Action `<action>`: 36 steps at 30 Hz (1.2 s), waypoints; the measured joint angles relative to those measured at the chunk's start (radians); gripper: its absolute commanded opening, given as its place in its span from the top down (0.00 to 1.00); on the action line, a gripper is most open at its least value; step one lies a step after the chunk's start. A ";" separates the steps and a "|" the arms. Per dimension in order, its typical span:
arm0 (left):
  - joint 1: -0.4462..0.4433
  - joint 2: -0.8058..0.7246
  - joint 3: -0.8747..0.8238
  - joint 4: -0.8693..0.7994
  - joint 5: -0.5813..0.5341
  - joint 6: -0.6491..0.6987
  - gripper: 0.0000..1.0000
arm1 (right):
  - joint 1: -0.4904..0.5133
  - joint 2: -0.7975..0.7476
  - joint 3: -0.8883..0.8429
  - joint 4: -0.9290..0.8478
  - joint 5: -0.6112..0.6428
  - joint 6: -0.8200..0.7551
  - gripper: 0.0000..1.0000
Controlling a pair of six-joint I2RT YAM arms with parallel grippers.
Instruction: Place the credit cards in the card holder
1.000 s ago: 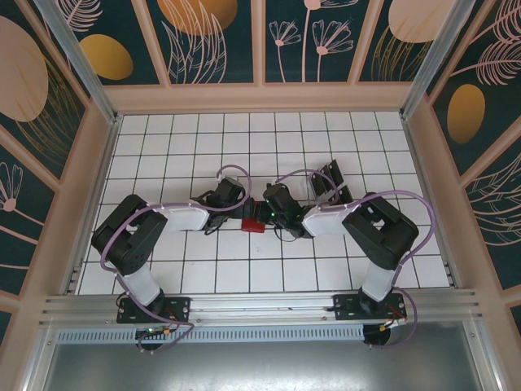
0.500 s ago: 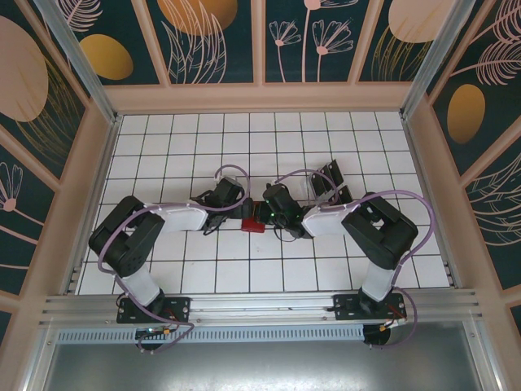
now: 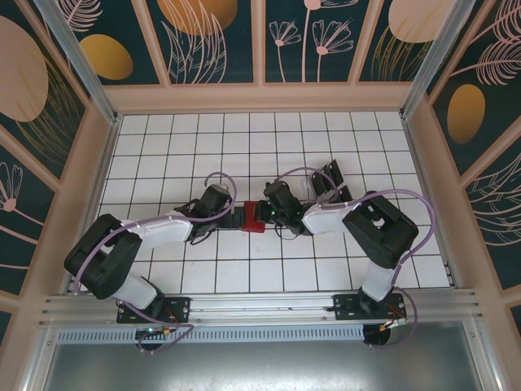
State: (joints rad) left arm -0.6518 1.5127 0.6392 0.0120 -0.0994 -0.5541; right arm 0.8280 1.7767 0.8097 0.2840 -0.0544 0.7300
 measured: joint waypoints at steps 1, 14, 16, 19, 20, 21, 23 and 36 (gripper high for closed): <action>0.000 -0.005 -0.011 0.001 0.015 0.000 0.01 | -0.001 0.000 0.000 0.000 -0.003 0.000 1.00; -0.007 -0.028 -0.060 0.067 0.090 -0.004 0.01 | -0.008 0.000 0.000 0.000 -0.023 0.001 1.00; -0.012 -0.022 -0.059 0.068 0.077 -0.004 0.01 | -0.009 0.000 0.002 -0.001 -0.025 0.001 1.00; -0.025 -0.008 -0.051 0.064 0.044 -0.004 0.02 | -0.009 -0.001 0.004 -0.006 -0.026 0.001 1.00; -0.031 -0.002 -0.046 0.061 0.032 -0.004 0.01 | -0.010 -0.001 0.005 -0.009 -0.027 0.001 1.00; -0.035 0.003 -0.041 0.055 0.018 -0.003 0.01 | -0.010 -0.002 0.008 -0.013 -0.027 0.001 1.00; -0.045 0.014 -0.031 0.044 -0.007 -0.004 0.01 | -0.010 -0.004 0.012 -0.026 -0.031 0.001 1.00; -0.069 0.049 0.001 0.011 -0.067 -0.004 0.01 | -0.010 -0.061 0.014 -0.140 -0.060 0.005 1.00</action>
State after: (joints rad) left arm -0.7212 1.5620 0.6403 0.0235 -0.1665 -0.5583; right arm 0.8177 1.7161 0.8238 0.1440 -0.1139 0.7353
